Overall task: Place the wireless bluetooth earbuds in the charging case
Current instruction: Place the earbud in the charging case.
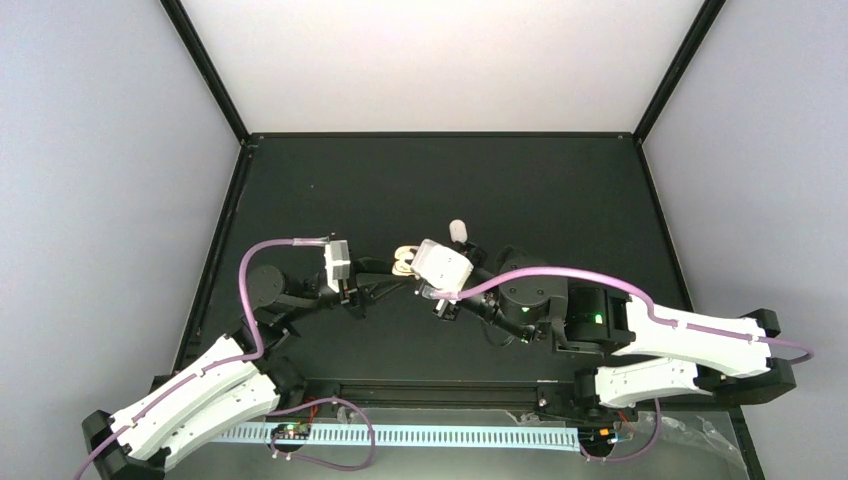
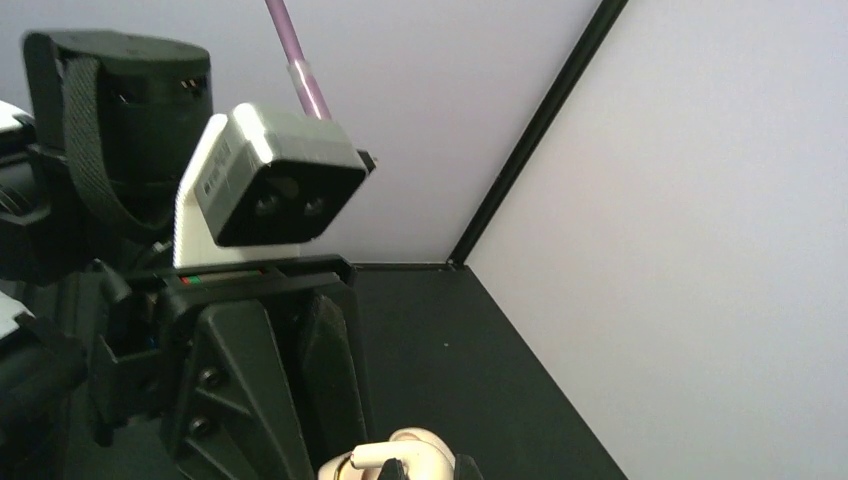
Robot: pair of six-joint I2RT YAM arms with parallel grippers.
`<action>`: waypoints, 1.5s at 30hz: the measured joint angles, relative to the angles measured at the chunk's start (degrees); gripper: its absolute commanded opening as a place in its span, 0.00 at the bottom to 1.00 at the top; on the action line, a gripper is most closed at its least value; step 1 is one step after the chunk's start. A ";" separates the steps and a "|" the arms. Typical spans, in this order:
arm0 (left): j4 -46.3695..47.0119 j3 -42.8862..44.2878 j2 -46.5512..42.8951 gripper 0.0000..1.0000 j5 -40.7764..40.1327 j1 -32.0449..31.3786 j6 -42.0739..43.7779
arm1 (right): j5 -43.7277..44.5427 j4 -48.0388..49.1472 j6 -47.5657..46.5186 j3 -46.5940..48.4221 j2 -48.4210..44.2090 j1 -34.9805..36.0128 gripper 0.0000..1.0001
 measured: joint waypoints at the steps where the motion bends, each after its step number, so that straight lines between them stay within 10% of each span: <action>1: 0.22 0.00 0.00 0.01 0.00 0.00 -0.31 | 0.59 0.42 -0.31 -0.37 0.15 0.07 0.03; 45: 0.13 -0.76 -0.13 0.02 -2.49 0.00 -2.93 | 5.97 1.27 -2.10 -2.29 2.47 0.33 0.03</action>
